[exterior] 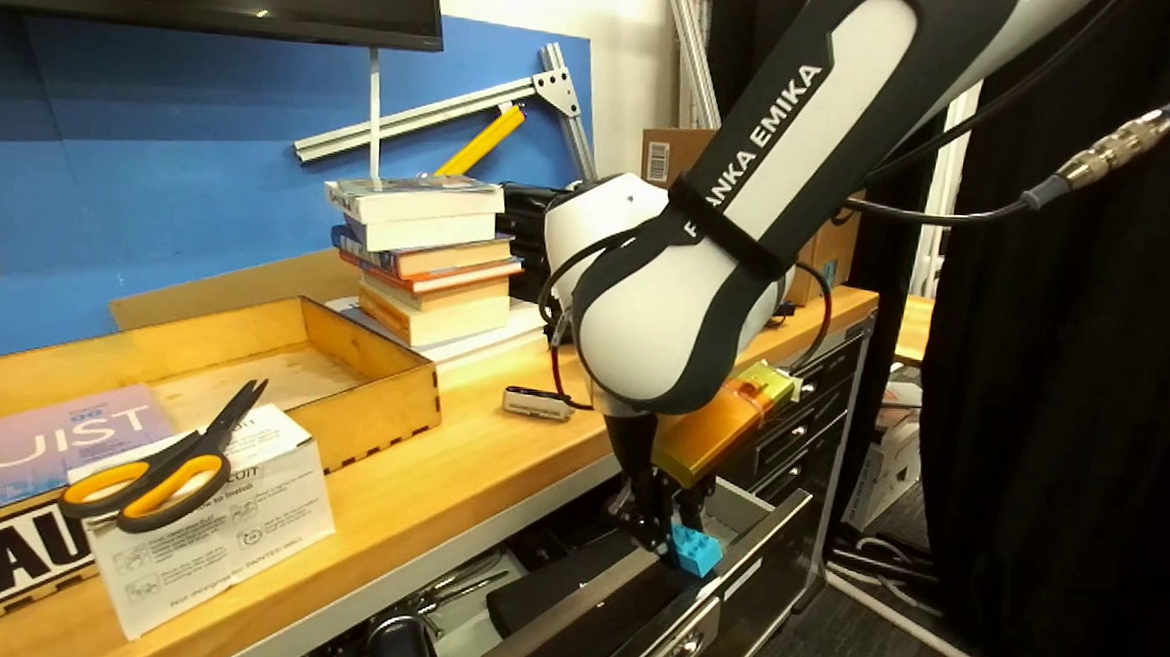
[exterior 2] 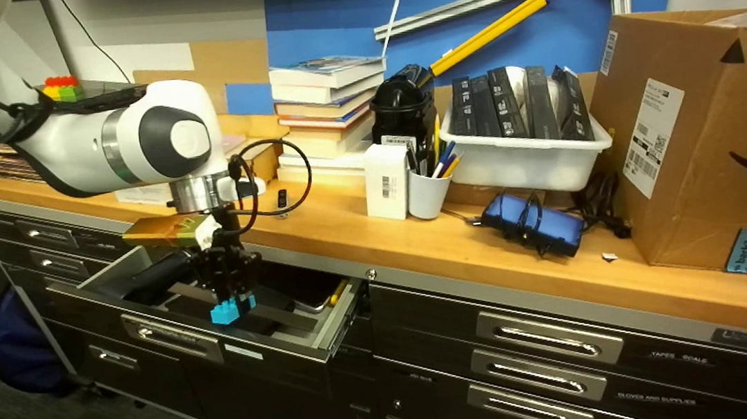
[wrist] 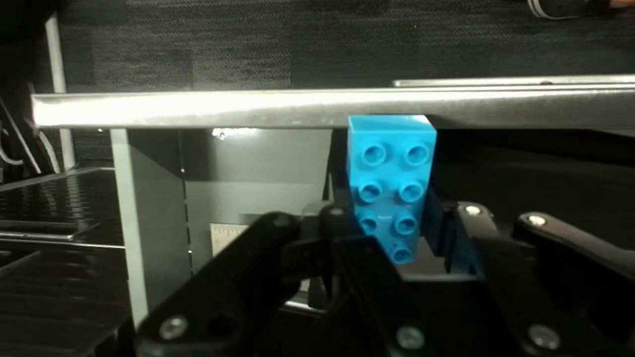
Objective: Pick up the blue block from the countertop, put it in the drawer and close the drawer.
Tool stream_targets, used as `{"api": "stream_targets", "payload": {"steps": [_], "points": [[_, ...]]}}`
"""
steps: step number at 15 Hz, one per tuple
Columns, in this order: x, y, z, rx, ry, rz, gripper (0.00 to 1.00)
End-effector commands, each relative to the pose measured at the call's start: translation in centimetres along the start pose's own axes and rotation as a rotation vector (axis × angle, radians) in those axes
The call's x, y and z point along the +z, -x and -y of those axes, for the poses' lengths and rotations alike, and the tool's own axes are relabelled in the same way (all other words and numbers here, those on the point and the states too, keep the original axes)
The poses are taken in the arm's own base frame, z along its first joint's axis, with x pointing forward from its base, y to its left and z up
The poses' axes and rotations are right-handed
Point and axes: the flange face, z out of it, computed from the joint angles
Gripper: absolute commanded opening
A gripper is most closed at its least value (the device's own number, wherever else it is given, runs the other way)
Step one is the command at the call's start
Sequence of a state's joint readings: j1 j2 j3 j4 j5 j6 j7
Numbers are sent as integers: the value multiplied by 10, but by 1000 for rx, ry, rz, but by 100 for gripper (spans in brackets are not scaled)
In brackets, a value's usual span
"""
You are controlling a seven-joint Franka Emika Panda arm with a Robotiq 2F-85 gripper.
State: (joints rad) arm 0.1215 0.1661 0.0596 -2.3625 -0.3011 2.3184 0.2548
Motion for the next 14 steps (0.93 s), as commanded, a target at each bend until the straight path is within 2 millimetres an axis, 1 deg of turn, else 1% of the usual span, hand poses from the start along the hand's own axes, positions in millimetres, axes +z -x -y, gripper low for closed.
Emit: {"api": "stream_targets", "payload": {"steps": [1, 3, 4, 5, 6, 7, 9, 10, 11, 12, 13, 14], "points": [[-11, 1, 17, -30, -13, -56, 14], [-15, 0, 22, -45, -12, -61, 62], [-16, 0, 22, -57, -14, -49, 62], [-22, 1, 18, -63, -16, -39, 66], [-29, 2, 14, -78, -34, -19, 73], [-38, 2, 9, -87, -41, -26, 82], [-59, 3, -1, -102, -57, -32, 98], [-73, 5, -10, -115, -76, -17, 100], [-91, 10, -26, -123, -89, -10, 100], [-108, 15, -47, -106, -80, -17, 100], [-119, 19, -61, -97, -91, -10, 100], [-121, 21, -72, -71, -95, -6, 100]]}}
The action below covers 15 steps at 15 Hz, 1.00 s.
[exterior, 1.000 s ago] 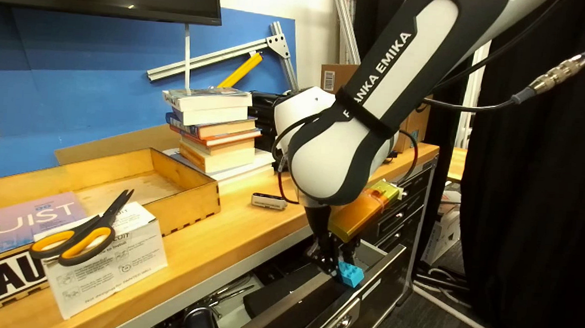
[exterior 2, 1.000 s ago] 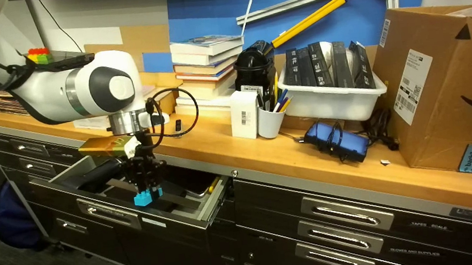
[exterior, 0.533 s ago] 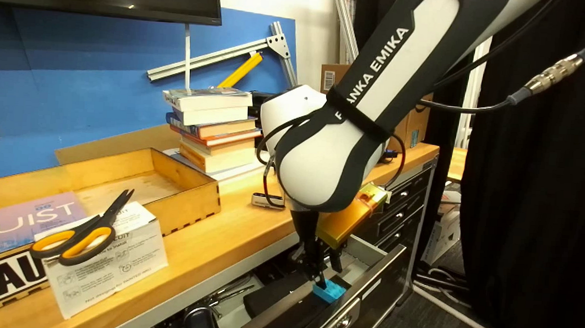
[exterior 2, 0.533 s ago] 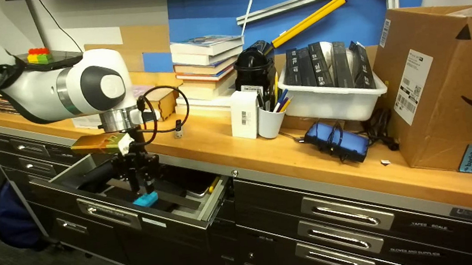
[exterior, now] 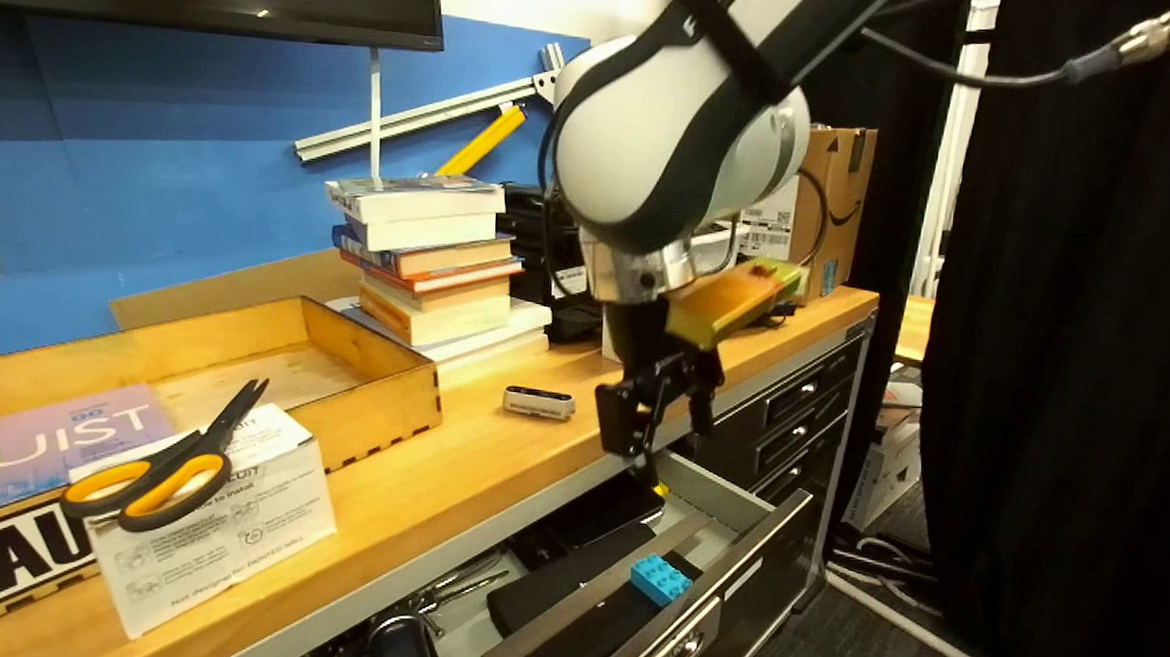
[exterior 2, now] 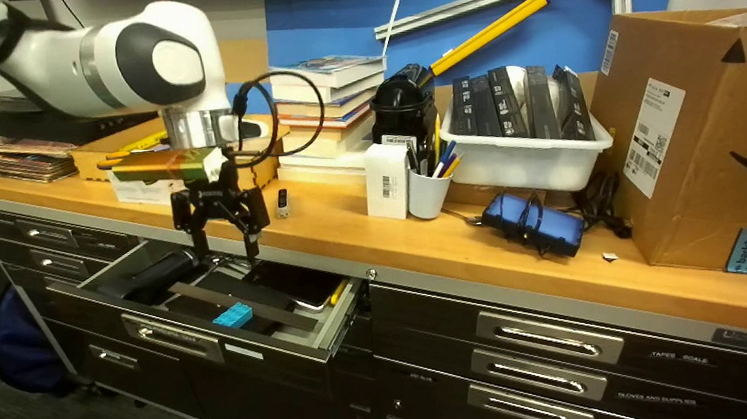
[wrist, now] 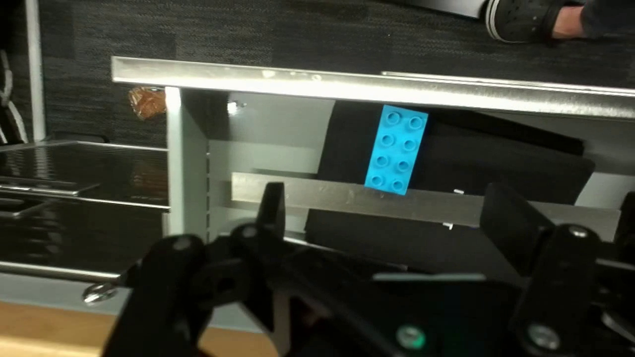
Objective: Pick up the blue block from the countertop, put it in the drawer and close the drawer.
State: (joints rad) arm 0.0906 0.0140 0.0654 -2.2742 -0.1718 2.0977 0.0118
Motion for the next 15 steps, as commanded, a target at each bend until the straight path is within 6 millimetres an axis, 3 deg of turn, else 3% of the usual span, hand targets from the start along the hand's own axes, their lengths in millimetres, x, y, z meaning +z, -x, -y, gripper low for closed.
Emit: {"api": "stream_targets", "payload": {"steps": [1, 5, 9, 10, 11, 15], "points": [[-33, 22, -38, 32, -41, 13, 100], [1, 44, -47, 49, -12, 114, 100], [55, 40, -44, 73, 30, 170, 100], [38, 43, -44, 59, 5, 162, 100], [48, 43, -42, 58, 6, 178, 100], [55, 35, -46, 87, -19, 157, 100]]}}
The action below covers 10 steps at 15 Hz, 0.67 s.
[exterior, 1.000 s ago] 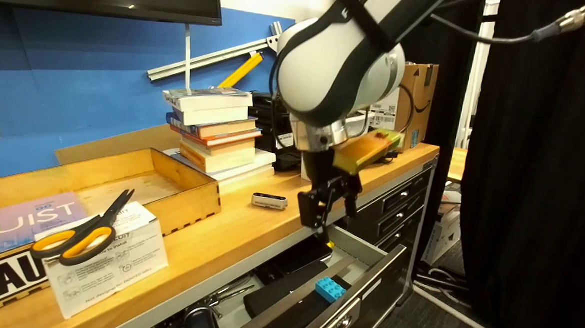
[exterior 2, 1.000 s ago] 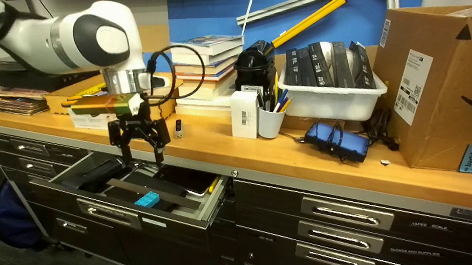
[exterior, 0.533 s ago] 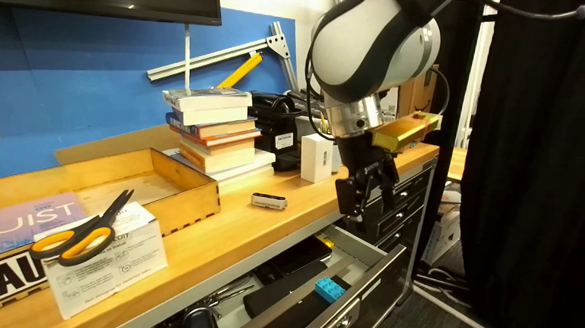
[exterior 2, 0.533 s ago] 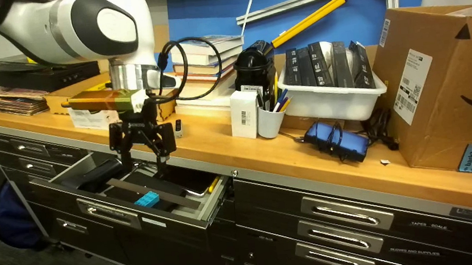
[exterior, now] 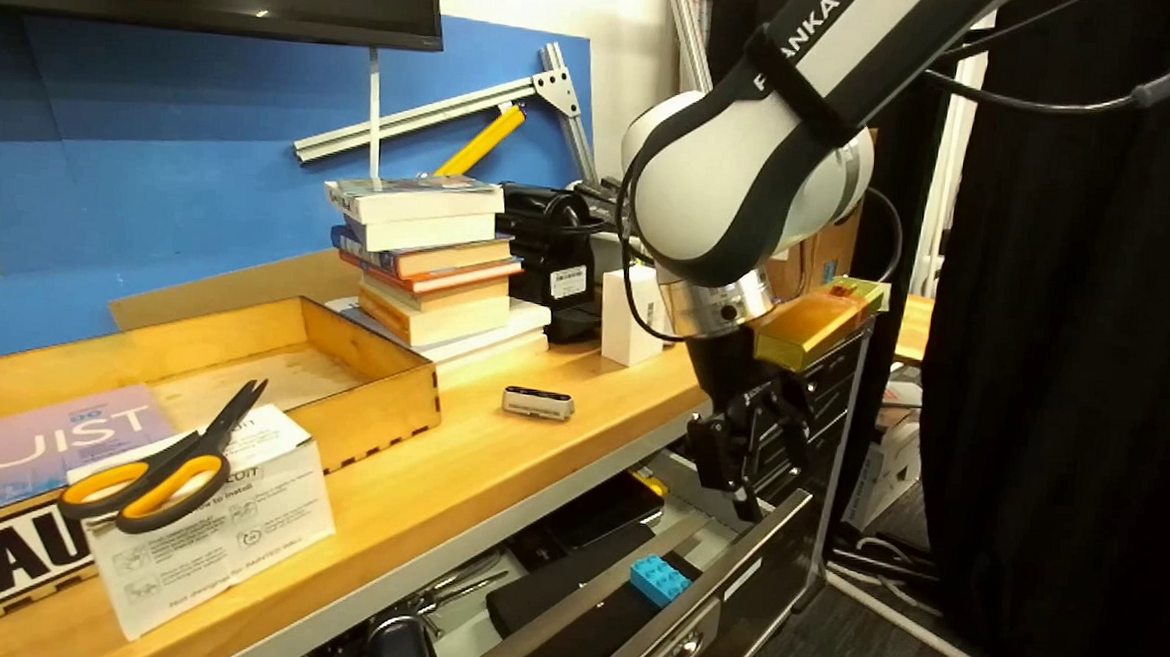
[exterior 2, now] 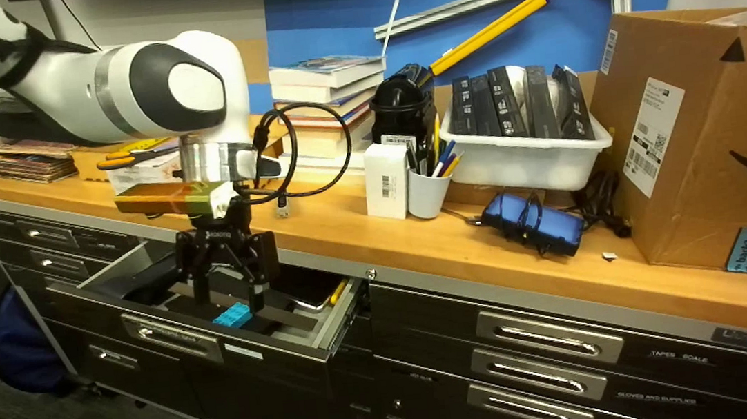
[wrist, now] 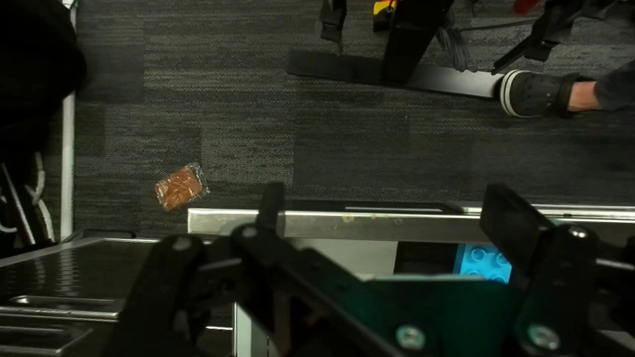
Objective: Pick up the blue block from the countertop, put it in the drawer and close the drawer.
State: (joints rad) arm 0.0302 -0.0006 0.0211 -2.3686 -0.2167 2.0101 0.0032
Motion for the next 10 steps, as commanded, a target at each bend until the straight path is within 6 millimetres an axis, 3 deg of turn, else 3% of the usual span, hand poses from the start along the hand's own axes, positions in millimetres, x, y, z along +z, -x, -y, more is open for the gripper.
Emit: {"api": "stream_targets", "payload": {"steps": [1, 5, 10], "points": [[11, -13, -2, 35, -51, -24, 100], [40, -33, 10, 30, -101, -7, 100], [74, -40, 12, 24, -97, 96, 100]]}}
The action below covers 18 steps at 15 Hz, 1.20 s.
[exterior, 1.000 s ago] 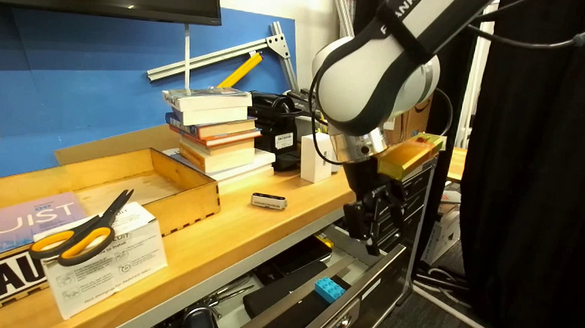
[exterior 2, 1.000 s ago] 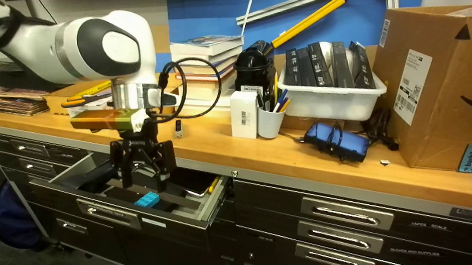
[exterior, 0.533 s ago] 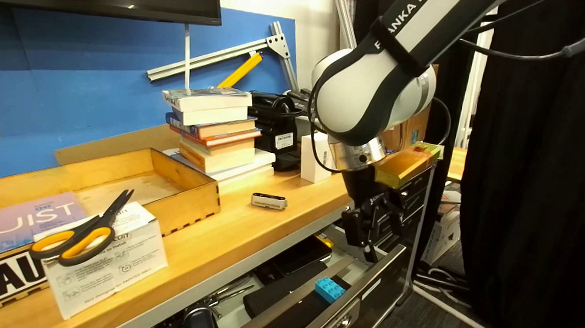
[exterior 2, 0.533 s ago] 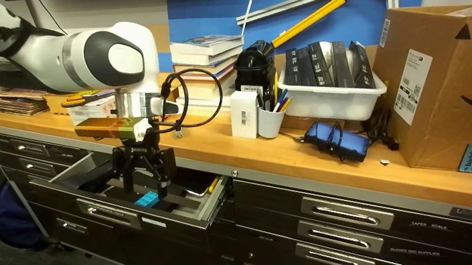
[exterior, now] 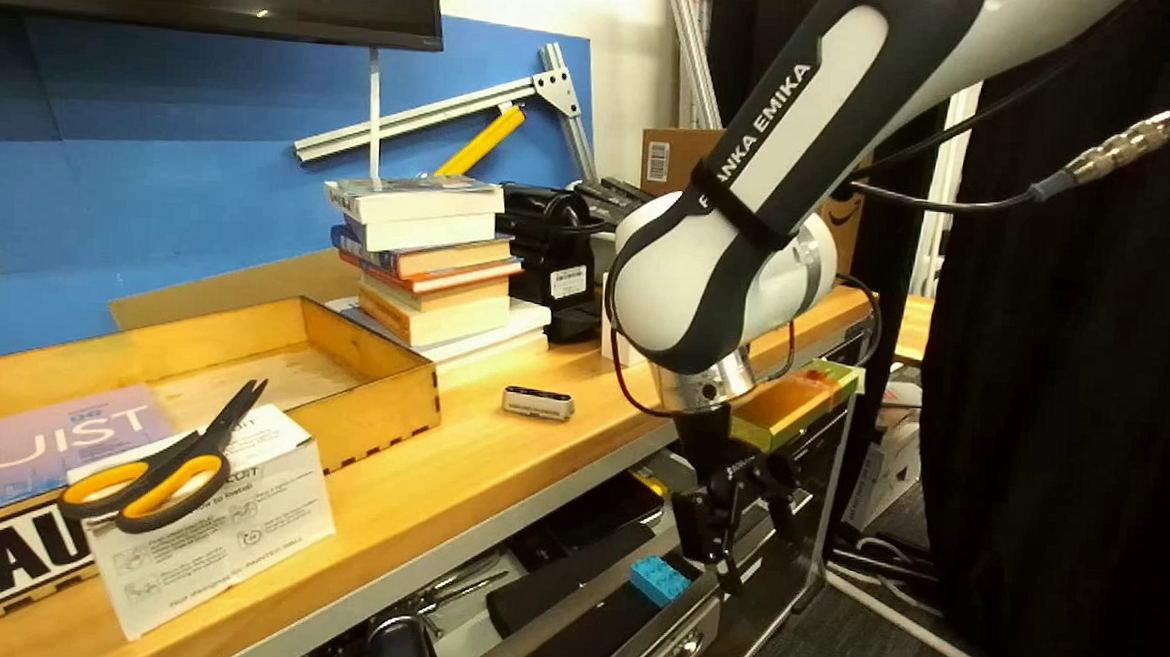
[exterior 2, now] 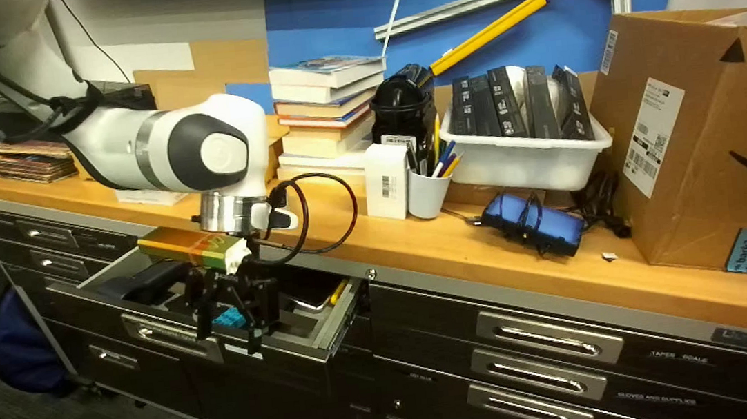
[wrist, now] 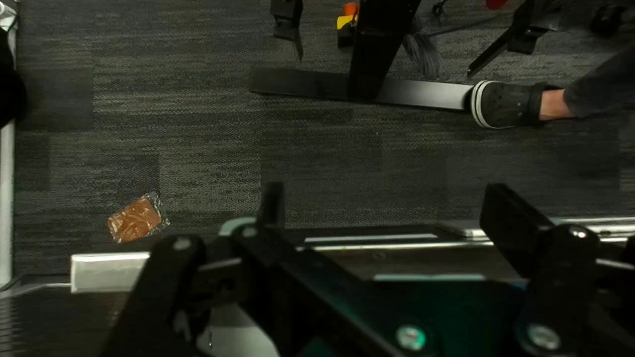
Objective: Pick up the blue block from the countertop, put it in the drawer and close the drawer.
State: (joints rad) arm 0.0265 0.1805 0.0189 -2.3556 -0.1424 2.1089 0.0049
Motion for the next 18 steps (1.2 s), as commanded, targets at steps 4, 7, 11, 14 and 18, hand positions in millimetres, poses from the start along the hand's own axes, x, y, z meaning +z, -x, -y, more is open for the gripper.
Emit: {"api": "stream_targets", "payload": {"steps": [4, 7, 11, 14, 18], "points": [[26, -24, 4, 41, -40, -54, 100], [29, -32, 12, 97, -70, -170, 100], [19, -52, 27, 151, -99, -342, 100], [18, -64, 37, 198, -108, -467, 100], [15, -71, 47, 263, -116, -650, 100]]}}
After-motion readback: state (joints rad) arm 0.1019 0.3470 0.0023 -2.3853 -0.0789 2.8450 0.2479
